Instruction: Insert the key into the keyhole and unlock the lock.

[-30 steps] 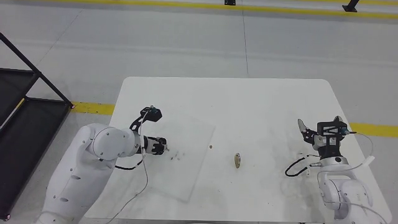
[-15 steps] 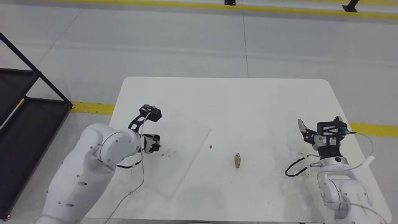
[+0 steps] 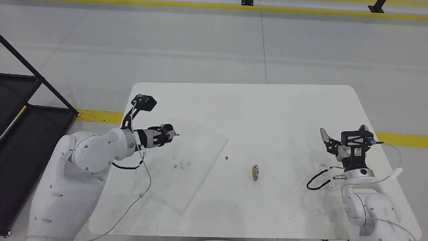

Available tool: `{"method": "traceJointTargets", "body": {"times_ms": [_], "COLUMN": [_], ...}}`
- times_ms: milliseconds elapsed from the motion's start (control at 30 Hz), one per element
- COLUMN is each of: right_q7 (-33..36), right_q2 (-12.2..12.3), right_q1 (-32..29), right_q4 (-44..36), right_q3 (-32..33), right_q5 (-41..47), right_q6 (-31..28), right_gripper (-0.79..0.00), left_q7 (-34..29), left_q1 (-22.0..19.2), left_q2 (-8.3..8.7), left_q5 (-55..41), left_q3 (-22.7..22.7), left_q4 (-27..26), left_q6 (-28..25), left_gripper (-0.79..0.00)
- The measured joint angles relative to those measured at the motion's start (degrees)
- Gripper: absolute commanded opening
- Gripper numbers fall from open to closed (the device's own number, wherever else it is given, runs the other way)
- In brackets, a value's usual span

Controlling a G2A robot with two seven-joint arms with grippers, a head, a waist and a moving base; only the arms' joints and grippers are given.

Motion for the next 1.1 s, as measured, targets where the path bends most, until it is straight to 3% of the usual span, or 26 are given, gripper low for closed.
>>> {"method": "traceJointTargets", "body": {"times_ms": [100,233,367,500,700,967,1100], "right_q7": [0.00,0.00,0.00,0.00,0.00,0.00,2.63], "right_q2": [0.00,0.00,0.00,0.00,0.00,0.00,0.35], "right_q1": [0.00,0.00,0.00,0.00,0.00,0.01,-0.36], "right_q4": [0.00,0.00,0.00,0.00,0.00,-0.01,-3.67], "right_q3": [0.00,0.00,0.00,0.00,0.00,0.00,0.16], "right_q5": [0.00,0.00,0.00,0.00,0.00,0.01,-1.42], "right_q6": [0.00,0.00,0.00,0.00,0.00,-0.01,-5.15], "right_gripper": [0.000,0.000,0.000,0.000,0.000,0.000,0.000], "left_q7": [3.44,2.88,-1.42,-7.92,-15.05,-15.43,-15.44], "left_q1": [2.77,5.28,5.32,2.75,-1.96,-2.17,-2.17], "left_q2": [-0.27,-0.46,-0.69,-0.77,-0.71,-0.71,-0.71], "left_q5": [-12.80,-27.42,-41.94,-54.83,-59.51,-59.24,-59.24], "left_q3": [-4.57,-8.62,-8.99,-7.89,-4.95,-4.73,-4.73], "left_q4": [2.87,9.10,16.10,23.45,31.11,31.49,31.49], "left_q6": [-4.50,-10.37,-15.64,-18.09,-20.04,-20.46,-20.46], "left_gripper": [-0.785,-0.785,-0.785,-0.785,-0.785,-0.785,-0.785]}}
